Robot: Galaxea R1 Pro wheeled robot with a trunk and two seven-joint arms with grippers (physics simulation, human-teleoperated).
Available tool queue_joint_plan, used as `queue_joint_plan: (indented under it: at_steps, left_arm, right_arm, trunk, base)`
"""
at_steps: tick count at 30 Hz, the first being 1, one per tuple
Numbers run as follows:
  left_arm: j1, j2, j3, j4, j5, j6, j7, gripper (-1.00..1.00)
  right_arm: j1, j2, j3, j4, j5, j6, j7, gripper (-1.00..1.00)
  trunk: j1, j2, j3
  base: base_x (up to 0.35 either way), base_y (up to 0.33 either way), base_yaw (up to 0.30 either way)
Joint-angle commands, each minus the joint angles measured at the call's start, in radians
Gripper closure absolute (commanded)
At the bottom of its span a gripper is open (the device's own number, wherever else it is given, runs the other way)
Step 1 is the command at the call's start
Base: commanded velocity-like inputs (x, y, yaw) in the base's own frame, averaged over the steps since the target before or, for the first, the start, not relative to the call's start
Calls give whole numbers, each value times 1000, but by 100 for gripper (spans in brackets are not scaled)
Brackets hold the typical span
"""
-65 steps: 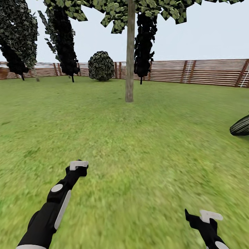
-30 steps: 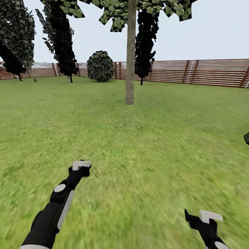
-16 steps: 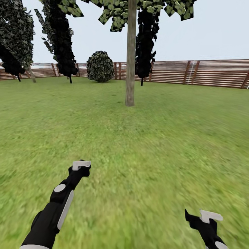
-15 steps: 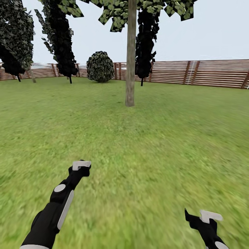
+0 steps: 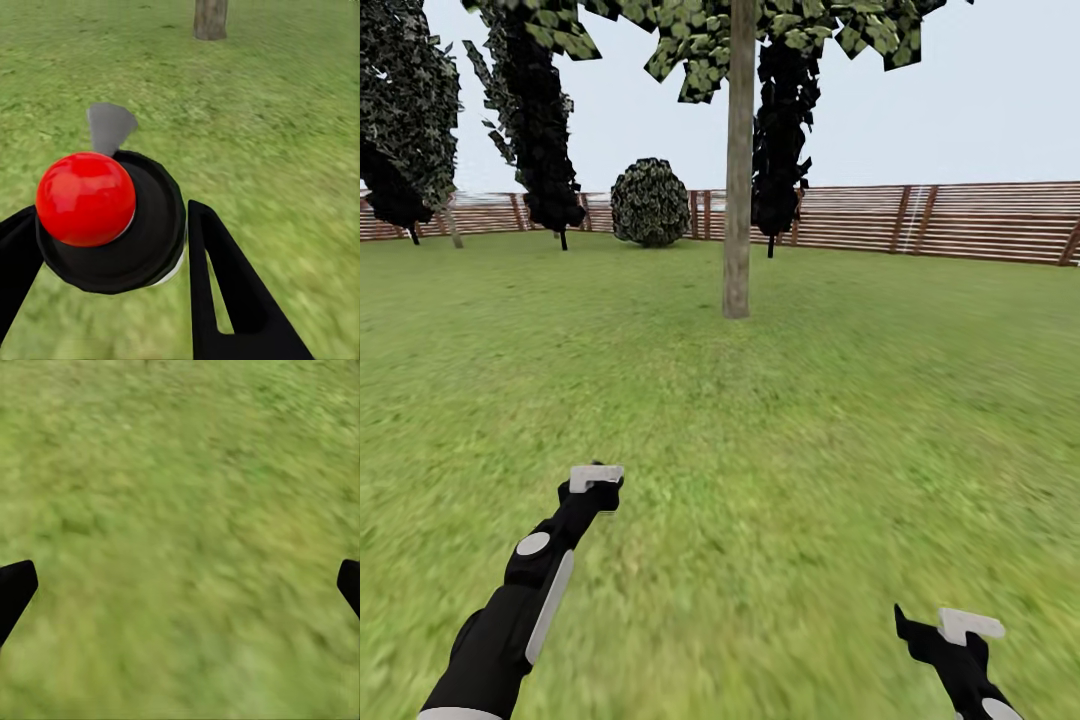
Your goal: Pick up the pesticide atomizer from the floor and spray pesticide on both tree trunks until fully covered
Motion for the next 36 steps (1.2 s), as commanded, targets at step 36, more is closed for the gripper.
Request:
queue_joint_plan:
  at_steps: [36]
  left_arm:
    - [0, -2, -1, 0, 1, 0, 0, 100]
  right_arm:
    - [0, 0, 1, -1, 3, 0, 0, -100]
  trunk:
    - [0, 0, 3]
  base:
    - [337, 0, 0]
